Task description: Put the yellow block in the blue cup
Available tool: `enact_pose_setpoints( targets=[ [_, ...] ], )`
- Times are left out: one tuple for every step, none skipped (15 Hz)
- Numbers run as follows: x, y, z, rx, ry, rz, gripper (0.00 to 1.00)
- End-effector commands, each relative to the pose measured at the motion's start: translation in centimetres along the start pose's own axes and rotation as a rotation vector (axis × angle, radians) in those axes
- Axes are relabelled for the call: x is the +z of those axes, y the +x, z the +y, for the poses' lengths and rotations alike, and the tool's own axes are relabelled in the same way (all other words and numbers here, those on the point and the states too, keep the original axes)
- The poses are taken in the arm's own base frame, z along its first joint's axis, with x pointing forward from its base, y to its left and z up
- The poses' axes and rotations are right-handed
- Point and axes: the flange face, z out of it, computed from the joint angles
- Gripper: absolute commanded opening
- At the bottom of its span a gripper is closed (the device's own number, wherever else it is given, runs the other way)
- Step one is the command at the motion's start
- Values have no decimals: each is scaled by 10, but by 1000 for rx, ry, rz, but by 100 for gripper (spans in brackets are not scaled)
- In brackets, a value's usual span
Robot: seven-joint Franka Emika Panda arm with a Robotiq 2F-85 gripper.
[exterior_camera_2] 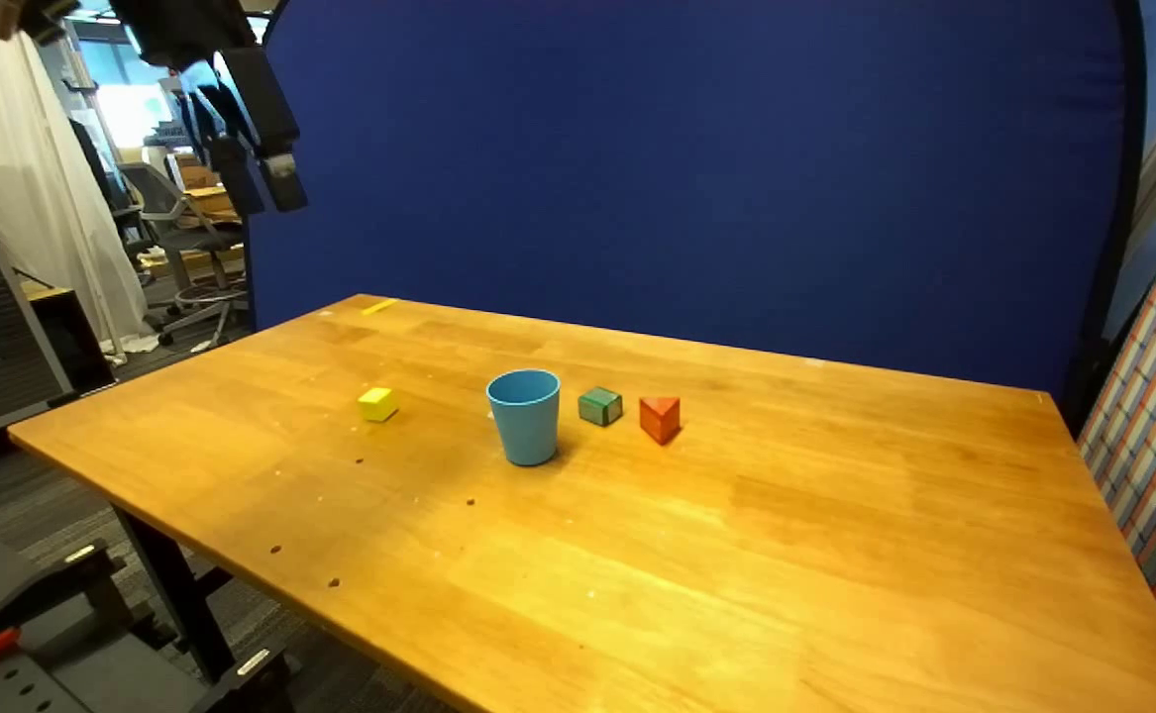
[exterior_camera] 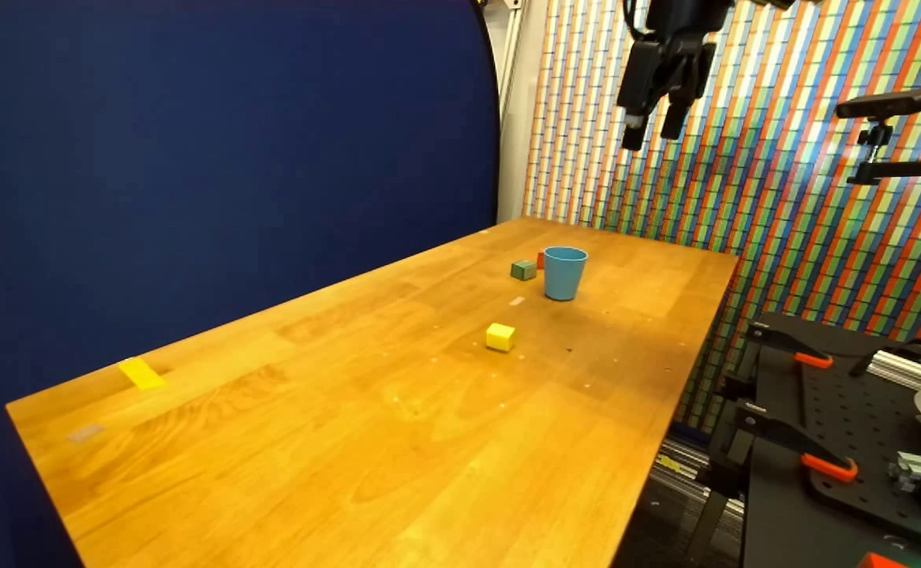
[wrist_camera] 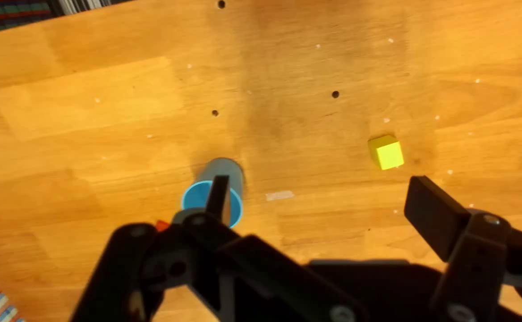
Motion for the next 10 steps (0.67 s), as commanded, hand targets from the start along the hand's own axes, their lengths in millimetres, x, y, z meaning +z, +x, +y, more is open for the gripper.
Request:
enact_pose_setpoints(
  targets=[
    [50,30,-53,-48,74,-49,100],
    [66,34,-64,-66,86,-66,100],
    [82,39,-75,-84,92,-80,100],
    [97,45,-85,-101,94,-96,100],
    [113,53,-93,-114,97,-112,100],
    [127,63,-100,-124,99,-125,100],
    [142,73,-106,-132,103,-138,100],
    [157,85,-111,-141,100,-153,100],
    [171,97,-116,-147,105,-172,100],
    [187,110,-121,-147,105,-183,100]
  ],
)
